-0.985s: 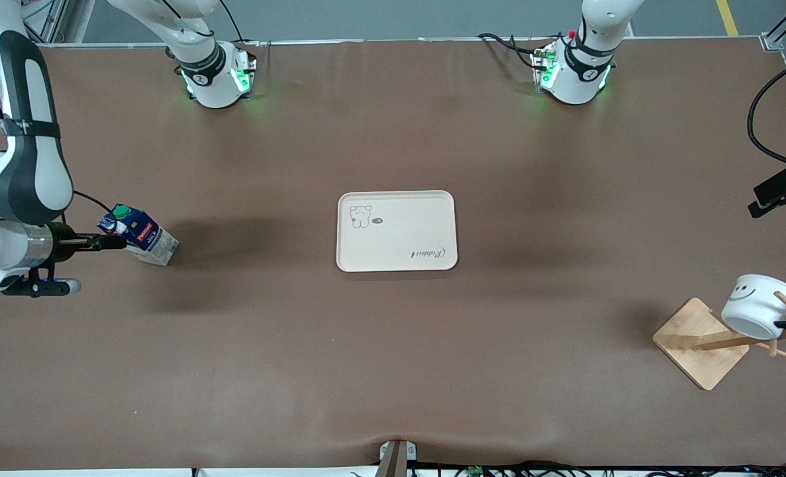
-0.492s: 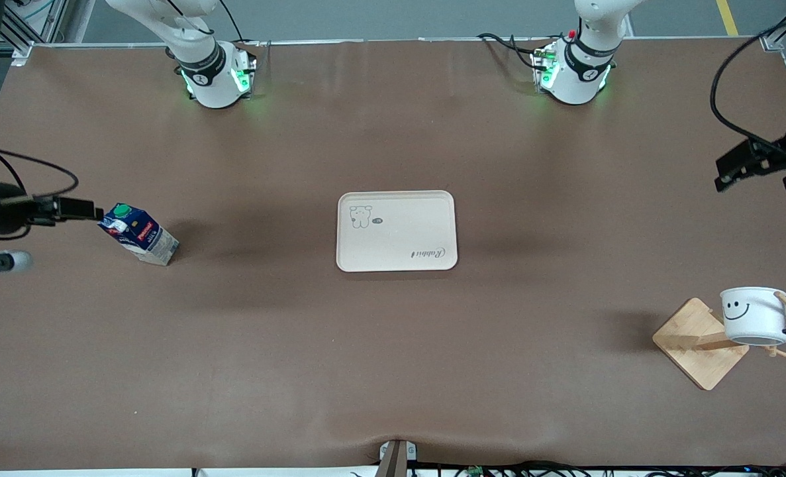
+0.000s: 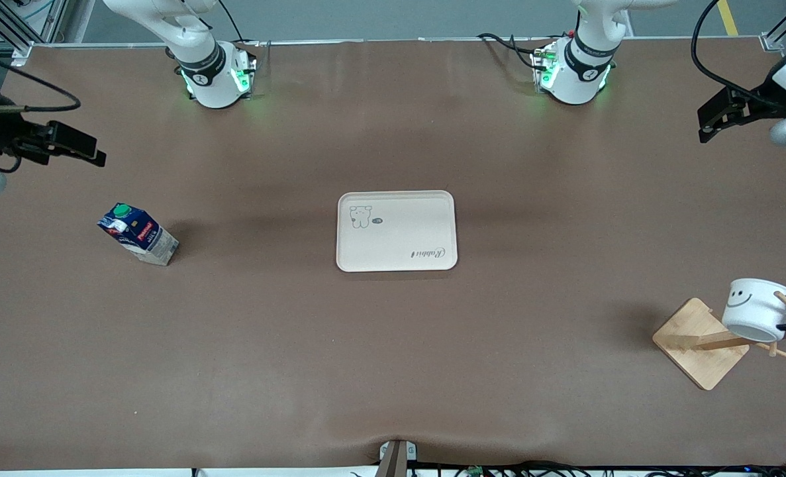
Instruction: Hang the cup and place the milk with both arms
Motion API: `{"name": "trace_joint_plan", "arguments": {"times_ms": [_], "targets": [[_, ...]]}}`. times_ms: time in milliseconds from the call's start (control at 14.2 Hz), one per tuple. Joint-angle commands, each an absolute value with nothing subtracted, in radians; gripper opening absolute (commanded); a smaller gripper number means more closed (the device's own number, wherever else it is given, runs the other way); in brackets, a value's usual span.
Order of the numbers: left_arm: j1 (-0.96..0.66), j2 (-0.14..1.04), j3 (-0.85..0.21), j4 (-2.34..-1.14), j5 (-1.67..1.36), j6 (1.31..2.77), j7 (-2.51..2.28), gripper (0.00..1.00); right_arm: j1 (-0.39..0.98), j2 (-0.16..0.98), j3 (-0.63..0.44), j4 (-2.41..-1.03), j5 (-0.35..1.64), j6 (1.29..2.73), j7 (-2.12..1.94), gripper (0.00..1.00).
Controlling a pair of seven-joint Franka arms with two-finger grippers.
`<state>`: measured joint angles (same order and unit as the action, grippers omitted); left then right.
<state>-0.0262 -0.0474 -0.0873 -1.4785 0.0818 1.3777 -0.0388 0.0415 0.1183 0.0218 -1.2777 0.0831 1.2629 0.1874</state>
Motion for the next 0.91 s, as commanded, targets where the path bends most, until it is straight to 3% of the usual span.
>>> {"name": "trace_joint_plan", "arguments": {"times_ms": [0,844], "targets": [[-0.037,-0.110,-0.066,-1.542,0.058,1.384,-0.029,1.00,0.032,-0.018,0.014,-1.460,0.042,1.359,0.196,1.00],[-0.018,-0.080,-0.058,-1.526,0.075,1.399,-0.021,1.00,-0.017,-0.044,0.006,-1.493,0.026,1.358,0.023,1.00]]}}
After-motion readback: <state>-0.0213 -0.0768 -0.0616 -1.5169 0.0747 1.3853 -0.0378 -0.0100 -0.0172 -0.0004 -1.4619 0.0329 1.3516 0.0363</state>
